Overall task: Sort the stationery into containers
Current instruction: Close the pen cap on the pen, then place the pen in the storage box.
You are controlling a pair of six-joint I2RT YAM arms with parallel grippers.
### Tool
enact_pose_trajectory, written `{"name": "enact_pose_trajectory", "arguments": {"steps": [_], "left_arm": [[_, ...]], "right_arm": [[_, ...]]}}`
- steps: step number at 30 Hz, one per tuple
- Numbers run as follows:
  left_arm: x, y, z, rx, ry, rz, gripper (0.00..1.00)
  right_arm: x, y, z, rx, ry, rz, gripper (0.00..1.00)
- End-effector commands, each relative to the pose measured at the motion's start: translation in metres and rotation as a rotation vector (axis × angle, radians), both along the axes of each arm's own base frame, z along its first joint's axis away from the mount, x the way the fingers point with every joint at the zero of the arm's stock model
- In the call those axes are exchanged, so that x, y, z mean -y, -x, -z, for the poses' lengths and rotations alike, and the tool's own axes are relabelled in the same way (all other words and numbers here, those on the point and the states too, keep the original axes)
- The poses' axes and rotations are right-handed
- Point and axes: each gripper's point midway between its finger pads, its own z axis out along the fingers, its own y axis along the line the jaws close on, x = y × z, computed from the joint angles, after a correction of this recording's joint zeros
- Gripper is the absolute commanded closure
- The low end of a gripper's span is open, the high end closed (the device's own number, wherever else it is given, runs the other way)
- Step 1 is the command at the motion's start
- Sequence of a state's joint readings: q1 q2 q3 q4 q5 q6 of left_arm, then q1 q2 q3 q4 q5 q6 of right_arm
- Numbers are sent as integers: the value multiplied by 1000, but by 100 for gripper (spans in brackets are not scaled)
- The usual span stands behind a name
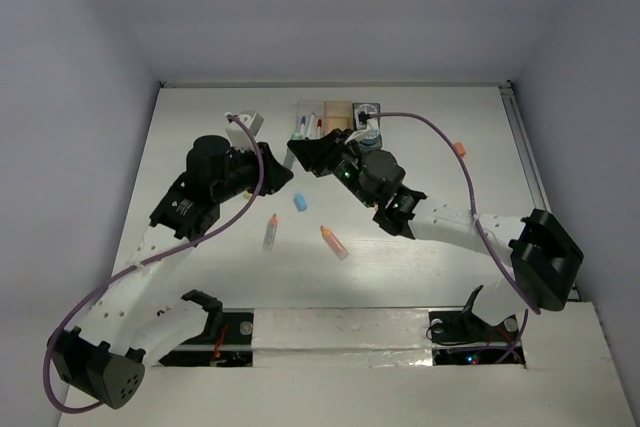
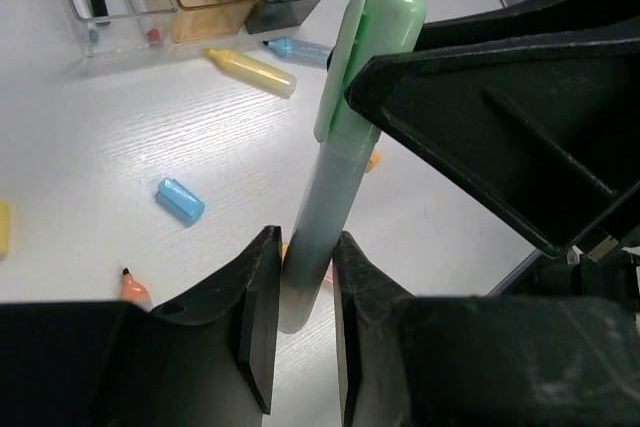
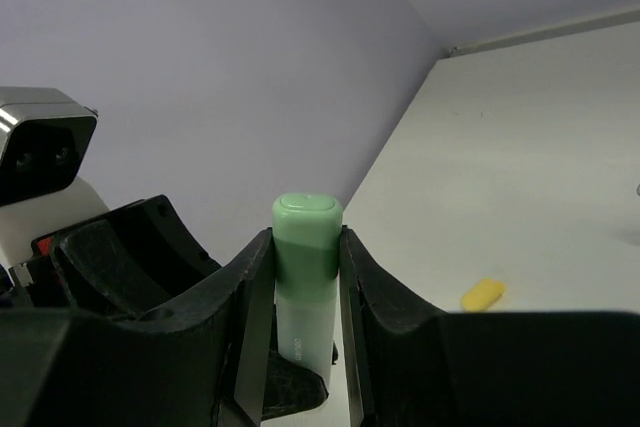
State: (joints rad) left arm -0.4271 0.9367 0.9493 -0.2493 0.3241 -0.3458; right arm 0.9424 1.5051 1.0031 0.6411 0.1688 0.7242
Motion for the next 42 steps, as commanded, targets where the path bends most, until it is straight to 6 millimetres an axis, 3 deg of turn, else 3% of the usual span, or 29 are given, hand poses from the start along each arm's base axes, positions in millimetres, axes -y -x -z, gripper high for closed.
{"name": "enact_pose_trajectory", "arguments": {"steps": [1,8,12,16,17,18,19,21,22,23,24,26,27,28,29,30,33,35,36,38,39,40,42], "left_arm": [[-49,-53,-203,600,285,-352,100],[-22,-58,-222,611,326,-299,100],[-10,-57,-208,577,305,-288,100],[-5,-49,-168,493,250,-251,97],[3,-44,-146,454,228,-207,90],[-2,-34,-141,448,220,-202,81],[-5,-32,-122,417,190,-206,65],[-16,-19,-106,390,159,-219,51],[-19,-14,-99,382,147,-221,41],[-21,-10,-83,356,128,-220,37],[-30,-1,-82,363,129,-233,33],[-39,5,-67,348,106,-260,21],[-45,13,-68,361,108,-268,15],[-49,15,-66,363,101,-277,2],[-53,15,-62,369,81,-292,1],[-57,16,-61,374,74,-302,1],[-60,12,-53,369,47,-321,1],[-60,11,-45,356,37,-324,1],[-59,10,-41,344,26,-323,1],[-63,8,-38,336,11,-336,1],[-63,8,-36,332,0,-337,1],[-66,6,-34,329,-10,-347,1],[-68,5,-34,329,-10,-352,1]], "right_arm": [[-33,107,115,-231,270,-395,100],[-38,119,131,-269,273,-428,100],[-32,107,112,-221,267,-358,100],[-9,43,62,-132,222,-213,100],[7,13,55,-128,213,-165,100],[12,-4,34,-102,184,-141,100],[17,-22,30,-98,177,-110,100],[38,-63,19,-91,179,-36,100],[41,-78,-6,-56,152,-14,100],[42,-94,0,-65,163,7,100],[53,-113,2,-78,173,43,100],[59,-137,-11,-53,171,79,100],[61,-151,11,-94,208,93,100],[68,-164,17,-102,228,114,100],[70,-174,15,-86,251,131,100],[71,-184,39,-126,300,153,100],[84,-210,54,-136,389,206,100],[87,-226,80,-163,450,220,100],[93,-236,76,-148,483,244,100],[94,-248,102,-181,547,261,100],[101,-255,108,-188,576,276,100],[99,-262,98,-168,576,284,100],[99,-268,126,-209,641,279,100]]}}
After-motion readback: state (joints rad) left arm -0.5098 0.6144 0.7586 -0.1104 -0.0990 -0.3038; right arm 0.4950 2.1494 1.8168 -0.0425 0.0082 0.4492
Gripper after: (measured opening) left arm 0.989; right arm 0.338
